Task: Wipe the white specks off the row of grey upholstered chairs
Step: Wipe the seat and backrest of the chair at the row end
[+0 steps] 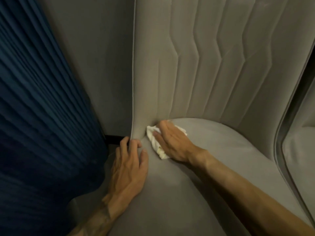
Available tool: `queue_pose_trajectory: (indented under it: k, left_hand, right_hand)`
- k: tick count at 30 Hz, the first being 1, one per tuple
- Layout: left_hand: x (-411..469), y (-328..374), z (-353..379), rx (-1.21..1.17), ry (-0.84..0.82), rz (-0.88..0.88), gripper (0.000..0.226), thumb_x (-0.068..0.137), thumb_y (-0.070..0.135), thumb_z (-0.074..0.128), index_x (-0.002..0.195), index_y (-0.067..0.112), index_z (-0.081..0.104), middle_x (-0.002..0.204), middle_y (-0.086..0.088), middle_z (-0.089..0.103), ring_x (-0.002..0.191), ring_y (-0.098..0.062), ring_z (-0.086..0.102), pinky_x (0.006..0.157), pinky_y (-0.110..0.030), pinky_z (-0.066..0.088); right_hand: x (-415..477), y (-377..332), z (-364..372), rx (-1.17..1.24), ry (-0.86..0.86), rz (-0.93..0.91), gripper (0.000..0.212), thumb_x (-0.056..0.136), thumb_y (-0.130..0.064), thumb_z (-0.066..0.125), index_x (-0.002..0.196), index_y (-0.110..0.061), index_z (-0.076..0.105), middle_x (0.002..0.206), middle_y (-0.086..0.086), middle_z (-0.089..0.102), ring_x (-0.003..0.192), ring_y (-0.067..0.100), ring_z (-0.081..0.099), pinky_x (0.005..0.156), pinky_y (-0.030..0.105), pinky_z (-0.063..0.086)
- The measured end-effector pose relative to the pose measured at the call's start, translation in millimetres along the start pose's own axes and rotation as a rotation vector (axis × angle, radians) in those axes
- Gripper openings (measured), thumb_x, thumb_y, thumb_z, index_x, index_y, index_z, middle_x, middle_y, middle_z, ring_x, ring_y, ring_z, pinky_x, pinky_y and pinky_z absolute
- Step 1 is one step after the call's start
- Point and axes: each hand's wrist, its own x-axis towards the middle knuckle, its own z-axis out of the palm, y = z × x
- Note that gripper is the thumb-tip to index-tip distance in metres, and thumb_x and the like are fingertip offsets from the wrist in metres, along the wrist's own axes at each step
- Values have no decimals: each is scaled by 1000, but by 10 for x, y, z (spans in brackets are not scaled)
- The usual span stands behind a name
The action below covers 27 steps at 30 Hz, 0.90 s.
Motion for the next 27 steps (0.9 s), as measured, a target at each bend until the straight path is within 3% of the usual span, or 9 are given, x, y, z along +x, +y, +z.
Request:
queue_pose_trajectory:
  k: [3,6,13,20,24,27]
  left_hand:
    - [0,4,-13,3,-2,1,10,102,38,43,108,30,41,138,1,38,105,-22,46,82,-47,49]
    - [-2,4,-10,1,8,5,9,102,35,45,107,29,42,138,0,39,104,-22,47,82,-47,49]
    - [12,-21,-7,-24,-5,-6,10,102,35,42,110,29,44,139,2,38,107,-21,48,84,-47,50]
    - [-5,12,-14,-23,-10,-21,8,102,26,49,108,27,43,139,-3,40,108,-29,49,87,-50,49]
    - [3,36,-33,-12,-24,-30,9,103,28,45,111,25,45,140,-4,40,108,-29,49,88,-50,48]
    - [2,40,-43,-13,-42,-48,10,103,26,42,112,25,45,142,-5,39,110,-27,48,88,-48,48]
  right_hand:
    - [19,132,-143,34,-59,21,28,107,-33,36,104,-7,47,103,13,54,98,32,54,90,40,41]
    - [32,87,-134,-11,11,79,29,107,-30,38,103,-5,49,102,16,54,98,33,54,90,40,39]
    - [-33,-139,-50,101,-79,-9,31,106,-36,35,111,-9,49,108,10,56,99,28,54,93,41,41]
    - [-73,384,-199,-108,77,306,29,107,-25,32,108,-3,51,112,20,54,106,35,51,96,42,36]
    - [27,-178,79,-106,128,132,30,107,-19,35,104,0,58,101,21,57,94,36,55,90,46,39]
    - [-39,-259,71,-2,59,24,28,107,-25,35,104,-4,53,102,17,56,95,35,53,91,44,40]
